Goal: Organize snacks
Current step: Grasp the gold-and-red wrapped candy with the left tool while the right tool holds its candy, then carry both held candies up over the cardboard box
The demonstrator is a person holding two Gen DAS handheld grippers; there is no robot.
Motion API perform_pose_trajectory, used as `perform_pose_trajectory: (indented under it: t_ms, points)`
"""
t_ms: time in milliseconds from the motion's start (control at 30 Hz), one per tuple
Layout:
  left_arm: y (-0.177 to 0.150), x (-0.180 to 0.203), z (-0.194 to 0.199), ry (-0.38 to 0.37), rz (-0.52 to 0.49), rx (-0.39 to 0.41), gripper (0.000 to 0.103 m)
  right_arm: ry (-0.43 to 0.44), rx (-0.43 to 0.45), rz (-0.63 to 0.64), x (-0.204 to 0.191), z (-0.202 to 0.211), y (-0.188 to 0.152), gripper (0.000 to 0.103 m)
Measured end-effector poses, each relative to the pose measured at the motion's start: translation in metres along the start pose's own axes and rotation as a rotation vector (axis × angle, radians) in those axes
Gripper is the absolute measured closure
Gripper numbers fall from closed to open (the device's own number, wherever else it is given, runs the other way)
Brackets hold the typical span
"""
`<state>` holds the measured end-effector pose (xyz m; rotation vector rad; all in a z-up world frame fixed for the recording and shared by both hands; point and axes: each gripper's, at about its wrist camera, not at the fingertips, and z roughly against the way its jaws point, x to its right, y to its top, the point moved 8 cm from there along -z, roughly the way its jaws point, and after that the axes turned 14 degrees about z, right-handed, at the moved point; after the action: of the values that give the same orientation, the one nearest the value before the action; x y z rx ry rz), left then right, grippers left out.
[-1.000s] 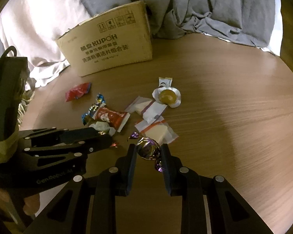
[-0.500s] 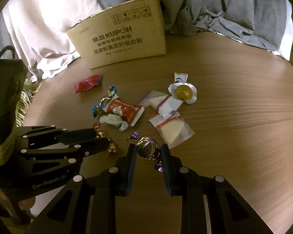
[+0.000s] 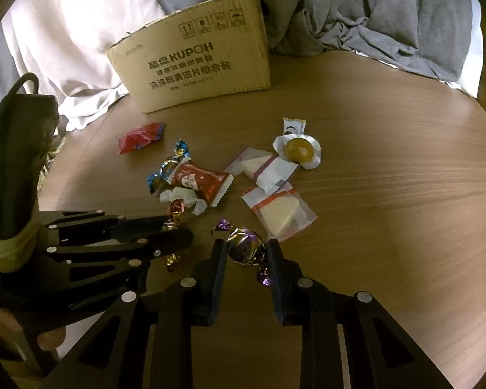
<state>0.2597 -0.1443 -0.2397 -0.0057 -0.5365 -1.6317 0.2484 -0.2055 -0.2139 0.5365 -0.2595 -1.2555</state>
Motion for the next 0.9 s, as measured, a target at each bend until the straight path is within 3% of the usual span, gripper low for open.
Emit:
perform_pose_trajectory:
  t_ms: [367,900]
  points:
    - [0.035,0.000,0.046,0.003,-0.040,0.151,0.079,-0.006,0.059,0.028,-0.008,0.018,0.026,0.077]
    - [0.129,-0.007,0.152,0.003,-0.080,0.467,0.079,-0.058,0.346,0.113,-0.027,0.076,0.144,0.077]
